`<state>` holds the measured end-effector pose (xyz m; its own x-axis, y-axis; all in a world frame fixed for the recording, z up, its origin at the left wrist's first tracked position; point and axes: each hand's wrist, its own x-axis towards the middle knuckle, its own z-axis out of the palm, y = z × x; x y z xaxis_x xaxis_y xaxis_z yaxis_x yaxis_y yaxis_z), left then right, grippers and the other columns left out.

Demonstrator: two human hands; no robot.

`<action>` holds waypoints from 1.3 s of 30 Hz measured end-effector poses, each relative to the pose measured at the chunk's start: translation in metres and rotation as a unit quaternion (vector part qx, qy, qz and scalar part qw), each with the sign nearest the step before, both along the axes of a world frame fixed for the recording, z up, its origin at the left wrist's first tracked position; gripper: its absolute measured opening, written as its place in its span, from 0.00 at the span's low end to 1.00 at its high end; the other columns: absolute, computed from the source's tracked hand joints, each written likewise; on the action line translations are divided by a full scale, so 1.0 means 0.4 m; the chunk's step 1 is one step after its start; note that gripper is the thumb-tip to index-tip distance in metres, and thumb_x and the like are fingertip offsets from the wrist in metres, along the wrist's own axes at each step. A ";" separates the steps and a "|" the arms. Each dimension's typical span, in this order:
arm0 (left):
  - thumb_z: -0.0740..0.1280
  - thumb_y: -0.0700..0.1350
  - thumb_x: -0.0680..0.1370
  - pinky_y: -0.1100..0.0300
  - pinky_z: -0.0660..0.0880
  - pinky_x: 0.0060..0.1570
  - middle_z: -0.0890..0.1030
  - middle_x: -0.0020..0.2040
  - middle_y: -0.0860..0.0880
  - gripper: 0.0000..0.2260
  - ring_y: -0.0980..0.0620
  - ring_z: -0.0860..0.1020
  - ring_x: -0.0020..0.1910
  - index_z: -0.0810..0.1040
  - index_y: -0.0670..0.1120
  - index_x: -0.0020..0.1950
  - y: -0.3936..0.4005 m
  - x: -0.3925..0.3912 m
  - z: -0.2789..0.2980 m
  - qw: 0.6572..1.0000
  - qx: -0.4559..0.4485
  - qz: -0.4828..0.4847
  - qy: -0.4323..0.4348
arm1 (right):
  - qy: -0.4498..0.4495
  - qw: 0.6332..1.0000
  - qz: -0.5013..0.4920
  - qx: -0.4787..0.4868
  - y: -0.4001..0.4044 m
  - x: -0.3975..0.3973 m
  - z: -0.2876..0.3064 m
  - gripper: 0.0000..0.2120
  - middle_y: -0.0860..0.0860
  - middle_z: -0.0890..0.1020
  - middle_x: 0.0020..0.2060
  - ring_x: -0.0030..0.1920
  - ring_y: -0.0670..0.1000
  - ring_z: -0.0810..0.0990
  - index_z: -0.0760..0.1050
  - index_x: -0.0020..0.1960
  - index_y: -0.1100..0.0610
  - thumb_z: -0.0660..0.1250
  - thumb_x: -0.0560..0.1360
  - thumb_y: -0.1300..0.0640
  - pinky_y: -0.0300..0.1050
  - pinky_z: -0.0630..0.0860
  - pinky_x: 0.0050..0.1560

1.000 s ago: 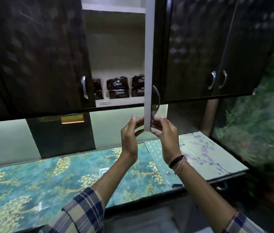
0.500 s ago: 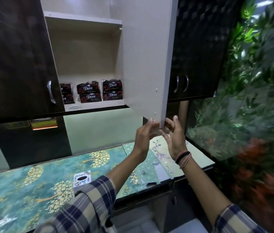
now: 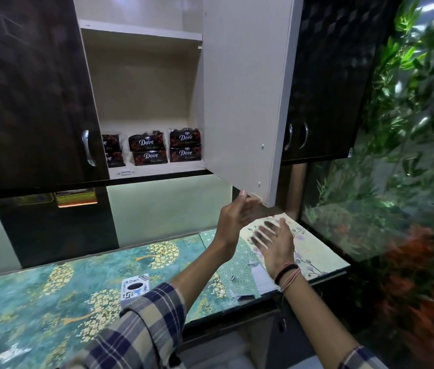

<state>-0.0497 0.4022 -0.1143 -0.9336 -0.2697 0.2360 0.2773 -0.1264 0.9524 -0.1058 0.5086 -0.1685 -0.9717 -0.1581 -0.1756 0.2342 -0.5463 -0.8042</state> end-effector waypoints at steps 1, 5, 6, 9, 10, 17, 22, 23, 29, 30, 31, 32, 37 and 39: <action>0.58 0.59 0.84 0.47 0.77 0.67 0.87 0.59 0.48 0.25 0.51 0.84 0.61 0.85 0.43 0.61 -0.020 0.004 -0.007 1.000 0.001 0.003 -0.003 | -0.024 1.000 0.018 0.003 -0.021 0.006 -0.024 0.26 0.62 0.78 0.62 0.58 0.60 0.78 0.74 0.65 0.63 0.57 0.83 0.42 0.58 0.76 0.63; 0.58 0.59 0.84 0.43 0.76 0.69 0.86 0.61 0.47 0.24 0.50 0.83 0.63 0.84 0.43 0.62 -0.139 0.028 -0.034 0.999 -0.002 0.038 -0.012 | -0.064 0.995 0.076 0.017 -0.138 0.020 -0.086 0.27 0.63 0.79 0.60 0.58 0.63 0.79 0.74 0.66 0.65 0.57 0.83 0.43 0.62 0.76 0.66; 0.58 0.59 0.85 0.43 0.76 0.68 0.86 0.60 0.47 0.24 0.50 0.83 0.62 0.84 0.43 0.62 -0.180 0.037 -0.041 0.999 0.000 0.052 -0.015 | -0.064 0.994 0.092 0.019 -0.178 0.023 -0.090 0.27 0.64 0.80 0.60 0.60 0.64 0.79 0.74 0.66 0.65 0.58 0.83 0.43 0.62 0.76 0.66; 0.58 0.59 0.85 0.42 0.76 0.68 0.87 0.59 0.46 0.24 0.51 0.84 0.61 0.84 0.42 0.61 -0.321 0.069 -0.044 0.995 0.008 0.098 -0.013 | -0.051 0.989 0.133 0.031 -0.317 0.028 -0.078 0.25 0.64 0.80 0.61 0.64 0.65 0.79 0.75 0.65 0.65 0.57 0.83 0.43 0.62 0.76 0.66; 0.58 0.59 0.85 0.42 0.76 0.68 0.87 0.59 0.46 0.24 0.51 0.84 0.61 0.85 0.42 0.60 -0.372 0.081 -0.043 0.993 0.011 0.113 -0.012 | -0.040 0.988 0.147 0.038 -0.367 0.032 -0.067 0.24 0.64 0.81 0.60 0.63 0.65 0.79 0.75 0.63 0.64 0.58 0.83 0.44 0.62 0.77 0.65; 0.60 0.55 0.85 0.44 0.75 0.69 0.85 0.62 0.46 0.19 0.51 0.82 0.64 0.84 0.45 0.61 -0.722 0.143 0.020 0.972 0.008 0.232 0.036 | 0.075 0.973 0.199 0.085 -0.730 0.051 0.078 0.10 0.63 0.83 0.49 0.51 0.59 0.82 0.79 0.54 0.65 0.64 0.81 0.58 0.58 0.79 0.60; 0.59 0.51 0.86 0.52 0.73 0.68 0.80 0.70 0.47 0.20 0.52 0.76 0.70 0.76 0.43 0.73 -0.900 0.150 0.089 0.952 0.015 0.294 0.088 | 0.200 0.958 0.175 0.110 -0.936 0.028 0.194 0.05 0.62 0.83 0.50 0.51 0.57 0.81 0.80 0.48 0.58 0.66 0.79 0.65 0.54 0.79 0.59; 0.58 0.51 0.86 0.52 0.73 0.69 0.79 0.70 0.47 0.20 0.53 0.76 0.70 0.75 0.43 0.74 -0.927 0.149 0.099 0.951 0.015 0.297 0.092 | 0.227 0.951 0.167 0.130 -0.968 0.015 0.209 0.05 0.62 0.83 0.52 0.53 0.57 0.81 0.80 0.50 0.58 0.67 0.79 0.65 0.53 0.79 0.59; 0.56 0.55 0.86 0.46 0.67 0.75 0.72 0.77 0.47 0.24 0.52 0.70 0.76 0.69 0.44 0.79 -1.004 0.118 0.133 0.967 0.006 0.246 0.073 | 0.285 0.913 0.182 0.228 -1.099 -0.057 0.257 0.21 0.56 0.80 0.62 0.65 0.56 0.79 0.71 0.72 0.63 0.66 0.79 0.68 0.55 0.77 0.68; 0.55 0.55 0.86 0.45 0.66 0.76 0.71 0.78 0.47 0.24 0.52 0.69 0.77 0.68 0.45 0.80 -1.008 0.115 0.135 0.970 0.005 0.235 0.067 | 0.290 0.909 0.190 0.230 -1.113 -0.062 0.258 0.22 0.57 0.80 0.64 0.66 0.56 0.79 0.71 0.73 0.63 0.65 0.79 0.69 0.54 0.76 0.68; 0.55 0.56 0.86 0.45 0.65 0.77 0.70 0.79 0.47 0.25 0.51 0.68 0.77 0.67 0.46 0.80 -1.010 0.110 0.137 0.973 0.001 0.224 0.061 | 0.295 0.906 0.196 0.231 -1.124 -0.064 0.259 0.22 0.57 0.80 0.65 0.66 0.56 0.79 0.70 0.73 0.64 0.65 0.80 0.69 0.52 0.76 0.69; 0.54 0.57 0.86 0.45 0.64 0.77 0.69 0.80 0.48 0.25 0.51 0.67 0.78 0.66 0.47 0.81 -1.011 0.108 0.137 0.975 -0.003 0.217 0.057 | 0.302 0.901 0.200 0.238 -1.132 -0.064 0.261 0.21 0.58 0.81 0.65 0.66 0.56 0.79 0.71 0.73 0.64 0.64 0.80 0.69 0.51 0.76 0.68; 0.53 0.59 0.86 0.43 0.61 0.79 0.67 0.80 0.49 0.26 0.51 0.64 0.80 0.62 0.49 0.82 -1.009 0.113 0.138 0.978 -0.011 0.205 0.037 | 0.347 0.871 0.179 0.297 -1.159 -0.065 0.250 0.18 0.55 0.85 0.59 0.62 0.55 0.83 0.79 0.67 0.59 0.63 0.79 0.67 0.53 0.78 0.66; 0.53 0.59 0.86 0.43 0.60 0.79 0.67 0.80 0.48 0.27 0.51 0.64 0.80 0.63 0.48 0.82 -1.001 0.122 0.144 0.978 -0.001 0.205 0.029 | 0.343 0.873 0.166 0.304 -1.157 -0.052 0.256 0.19 0.55 0.86 0.58 0.61 0.55 0.83 0.80 0.66 0.57 0.64 0.78 0.68 0.53 0.77 0.67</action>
